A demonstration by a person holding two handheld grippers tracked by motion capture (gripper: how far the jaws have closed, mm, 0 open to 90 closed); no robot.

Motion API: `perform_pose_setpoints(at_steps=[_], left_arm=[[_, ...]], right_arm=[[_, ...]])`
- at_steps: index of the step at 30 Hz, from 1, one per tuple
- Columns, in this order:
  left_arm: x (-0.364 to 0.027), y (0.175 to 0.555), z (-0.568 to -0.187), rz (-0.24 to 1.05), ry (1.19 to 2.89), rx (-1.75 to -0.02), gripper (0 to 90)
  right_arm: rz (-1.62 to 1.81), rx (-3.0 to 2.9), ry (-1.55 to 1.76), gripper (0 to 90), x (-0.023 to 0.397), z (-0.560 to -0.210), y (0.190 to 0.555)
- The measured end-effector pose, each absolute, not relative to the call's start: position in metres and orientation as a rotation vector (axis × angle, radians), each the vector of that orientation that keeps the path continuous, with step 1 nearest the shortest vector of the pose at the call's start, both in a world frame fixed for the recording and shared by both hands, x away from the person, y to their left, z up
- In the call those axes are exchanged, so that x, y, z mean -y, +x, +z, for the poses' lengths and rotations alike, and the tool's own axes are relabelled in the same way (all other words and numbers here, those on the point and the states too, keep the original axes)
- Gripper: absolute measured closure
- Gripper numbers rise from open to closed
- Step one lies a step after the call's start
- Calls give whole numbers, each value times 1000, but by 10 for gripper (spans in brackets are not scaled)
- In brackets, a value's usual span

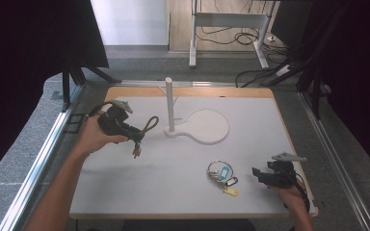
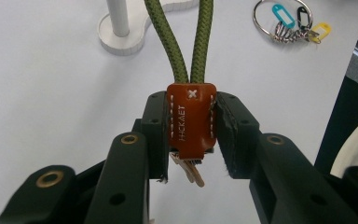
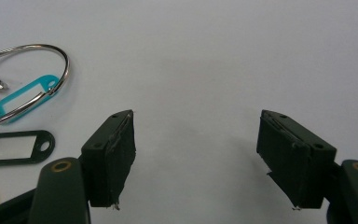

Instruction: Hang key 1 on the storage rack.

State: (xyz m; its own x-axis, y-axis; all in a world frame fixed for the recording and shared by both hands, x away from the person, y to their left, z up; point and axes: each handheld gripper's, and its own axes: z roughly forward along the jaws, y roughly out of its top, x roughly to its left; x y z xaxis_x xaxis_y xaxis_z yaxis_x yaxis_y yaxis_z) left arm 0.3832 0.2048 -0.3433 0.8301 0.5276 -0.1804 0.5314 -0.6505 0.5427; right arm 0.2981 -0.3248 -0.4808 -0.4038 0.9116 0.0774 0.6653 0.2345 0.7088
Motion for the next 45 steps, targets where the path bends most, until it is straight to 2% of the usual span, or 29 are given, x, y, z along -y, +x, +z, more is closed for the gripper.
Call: perform_pose_setpoints(at_steps=[22,45], left_arm=[[-201,410,-318,-16,2414,-784,668],[-215,429,-302,-31,2357,-805,667]], right_arm=[[955,-2173,1449,282,324,-482,299],[954,-2171,1446,284,324,-482,299]])
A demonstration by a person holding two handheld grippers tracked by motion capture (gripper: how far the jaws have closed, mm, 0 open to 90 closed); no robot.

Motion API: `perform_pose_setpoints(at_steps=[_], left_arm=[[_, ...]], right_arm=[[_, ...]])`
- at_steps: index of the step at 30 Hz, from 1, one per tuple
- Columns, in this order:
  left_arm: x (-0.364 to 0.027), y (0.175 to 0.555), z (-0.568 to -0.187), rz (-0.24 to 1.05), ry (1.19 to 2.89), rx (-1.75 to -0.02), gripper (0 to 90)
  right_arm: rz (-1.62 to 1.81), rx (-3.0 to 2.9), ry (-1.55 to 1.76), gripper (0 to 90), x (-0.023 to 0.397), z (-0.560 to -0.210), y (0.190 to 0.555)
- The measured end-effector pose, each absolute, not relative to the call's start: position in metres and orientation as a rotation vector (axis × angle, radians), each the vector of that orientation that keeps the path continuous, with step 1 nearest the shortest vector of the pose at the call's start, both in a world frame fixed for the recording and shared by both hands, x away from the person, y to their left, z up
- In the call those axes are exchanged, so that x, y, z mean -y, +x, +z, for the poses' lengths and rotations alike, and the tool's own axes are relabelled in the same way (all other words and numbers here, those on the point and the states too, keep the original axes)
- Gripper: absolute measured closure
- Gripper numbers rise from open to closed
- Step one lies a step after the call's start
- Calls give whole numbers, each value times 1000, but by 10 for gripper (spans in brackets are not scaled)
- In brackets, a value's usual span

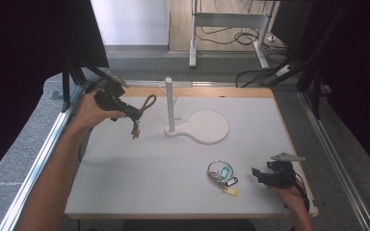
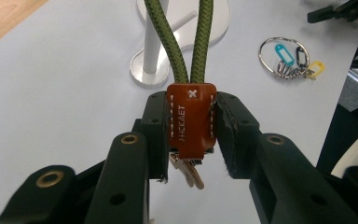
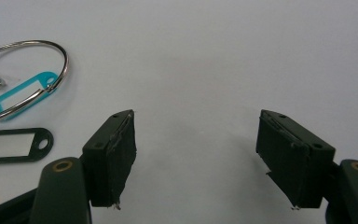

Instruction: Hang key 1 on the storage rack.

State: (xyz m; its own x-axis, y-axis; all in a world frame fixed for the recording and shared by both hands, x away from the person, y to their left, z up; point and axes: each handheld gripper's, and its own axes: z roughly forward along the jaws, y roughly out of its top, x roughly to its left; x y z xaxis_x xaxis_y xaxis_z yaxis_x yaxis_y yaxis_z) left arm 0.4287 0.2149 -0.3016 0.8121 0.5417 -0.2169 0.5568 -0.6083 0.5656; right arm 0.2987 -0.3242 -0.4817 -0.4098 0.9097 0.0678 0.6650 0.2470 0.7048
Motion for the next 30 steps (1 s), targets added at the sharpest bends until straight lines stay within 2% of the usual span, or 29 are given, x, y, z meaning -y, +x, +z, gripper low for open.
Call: perform_pose_setpoints(at_steps=[30], left_arm=[[-215,472,-294,-79,2303,-860,667]], right_arm=[[956,-2159,1459,283,326,-481,299]])
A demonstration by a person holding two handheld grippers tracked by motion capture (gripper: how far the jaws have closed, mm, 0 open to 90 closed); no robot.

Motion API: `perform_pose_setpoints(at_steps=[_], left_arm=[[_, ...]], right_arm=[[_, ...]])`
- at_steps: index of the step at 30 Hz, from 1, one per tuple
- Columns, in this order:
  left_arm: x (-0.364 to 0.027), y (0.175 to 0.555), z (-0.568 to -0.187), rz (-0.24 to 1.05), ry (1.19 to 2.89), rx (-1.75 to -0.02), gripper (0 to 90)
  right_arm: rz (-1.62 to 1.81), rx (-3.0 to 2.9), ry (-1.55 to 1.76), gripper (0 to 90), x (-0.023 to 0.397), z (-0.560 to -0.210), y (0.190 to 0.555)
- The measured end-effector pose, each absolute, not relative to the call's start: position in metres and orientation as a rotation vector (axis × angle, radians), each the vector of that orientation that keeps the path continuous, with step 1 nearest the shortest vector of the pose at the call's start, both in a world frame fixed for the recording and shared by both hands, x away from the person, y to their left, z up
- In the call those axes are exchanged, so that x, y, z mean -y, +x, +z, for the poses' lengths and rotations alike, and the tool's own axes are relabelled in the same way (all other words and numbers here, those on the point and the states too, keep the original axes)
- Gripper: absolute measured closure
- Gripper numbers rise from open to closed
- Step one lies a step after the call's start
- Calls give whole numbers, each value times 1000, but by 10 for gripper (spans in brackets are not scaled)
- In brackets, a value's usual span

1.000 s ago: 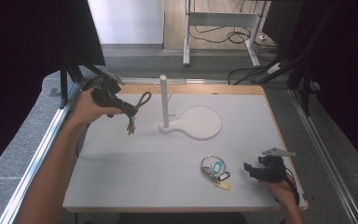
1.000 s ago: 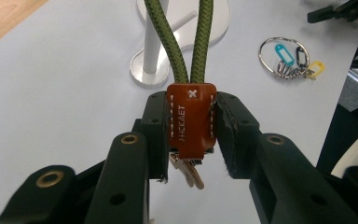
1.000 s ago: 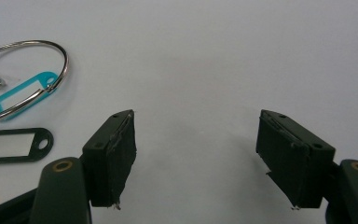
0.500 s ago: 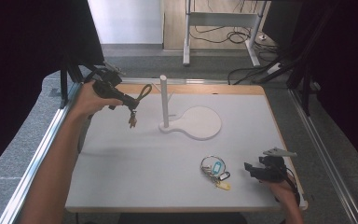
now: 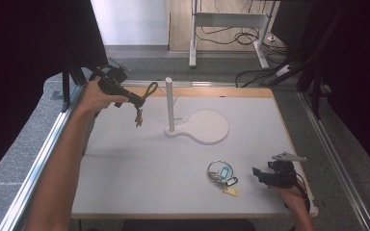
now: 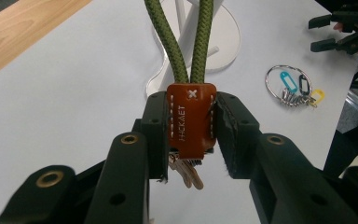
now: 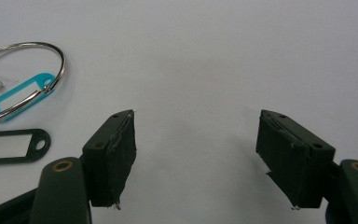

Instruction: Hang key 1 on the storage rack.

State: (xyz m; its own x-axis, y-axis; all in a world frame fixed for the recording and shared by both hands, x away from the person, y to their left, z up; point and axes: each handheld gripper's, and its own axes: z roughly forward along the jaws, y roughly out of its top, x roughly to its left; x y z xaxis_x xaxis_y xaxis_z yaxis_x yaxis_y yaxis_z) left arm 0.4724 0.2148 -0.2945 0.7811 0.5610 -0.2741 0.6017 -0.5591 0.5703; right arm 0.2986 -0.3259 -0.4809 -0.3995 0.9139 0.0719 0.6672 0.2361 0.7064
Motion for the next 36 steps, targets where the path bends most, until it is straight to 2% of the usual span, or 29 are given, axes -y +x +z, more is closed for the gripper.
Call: perform_pose_setpoints(at_steps=[19,36], left_arm=[[-206,494,-304,-115,2311,-883,667],[-194,494,-319,-155,2355,-847,666]], right_arm=[[945,-2164,1455,283,326,-481,299],[931,-2179,1439,283,324,-482,299]])
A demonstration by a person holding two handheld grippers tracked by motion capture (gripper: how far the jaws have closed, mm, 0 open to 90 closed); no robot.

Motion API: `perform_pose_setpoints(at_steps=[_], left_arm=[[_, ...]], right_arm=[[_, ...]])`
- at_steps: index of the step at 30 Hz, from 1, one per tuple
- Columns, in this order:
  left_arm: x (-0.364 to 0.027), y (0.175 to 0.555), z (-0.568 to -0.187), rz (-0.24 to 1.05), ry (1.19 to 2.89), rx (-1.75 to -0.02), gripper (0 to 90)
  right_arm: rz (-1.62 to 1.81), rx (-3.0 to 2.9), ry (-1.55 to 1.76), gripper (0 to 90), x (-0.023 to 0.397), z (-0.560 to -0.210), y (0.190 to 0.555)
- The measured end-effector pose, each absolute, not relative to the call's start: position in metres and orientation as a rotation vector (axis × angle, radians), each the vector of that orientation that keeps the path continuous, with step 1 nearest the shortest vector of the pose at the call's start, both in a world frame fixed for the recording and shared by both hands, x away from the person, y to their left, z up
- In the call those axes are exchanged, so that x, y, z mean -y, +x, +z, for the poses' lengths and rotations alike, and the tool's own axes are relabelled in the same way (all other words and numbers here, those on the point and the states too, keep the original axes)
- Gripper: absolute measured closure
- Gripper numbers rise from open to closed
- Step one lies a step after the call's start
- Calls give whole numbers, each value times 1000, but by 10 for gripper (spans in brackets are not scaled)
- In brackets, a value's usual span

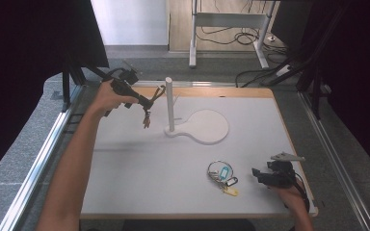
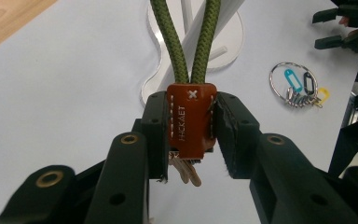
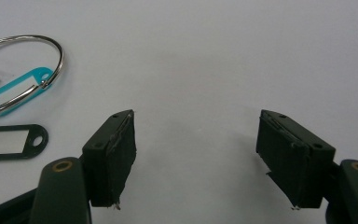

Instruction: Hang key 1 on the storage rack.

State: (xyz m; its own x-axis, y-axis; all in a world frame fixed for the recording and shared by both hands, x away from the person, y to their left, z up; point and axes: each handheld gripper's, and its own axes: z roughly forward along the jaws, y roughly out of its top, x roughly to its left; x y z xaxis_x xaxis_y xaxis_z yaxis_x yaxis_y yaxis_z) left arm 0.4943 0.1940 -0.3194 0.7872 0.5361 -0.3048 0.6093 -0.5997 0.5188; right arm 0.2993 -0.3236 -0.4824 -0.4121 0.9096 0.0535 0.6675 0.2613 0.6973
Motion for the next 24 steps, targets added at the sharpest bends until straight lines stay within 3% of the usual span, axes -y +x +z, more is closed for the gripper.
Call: perform_pose_setpoints(at_steps=[24], left_arm=[[-171,490,-340,-93,2410,-840,648]], right_arm=[[927,-2180,1437,283,324,-482,299]])
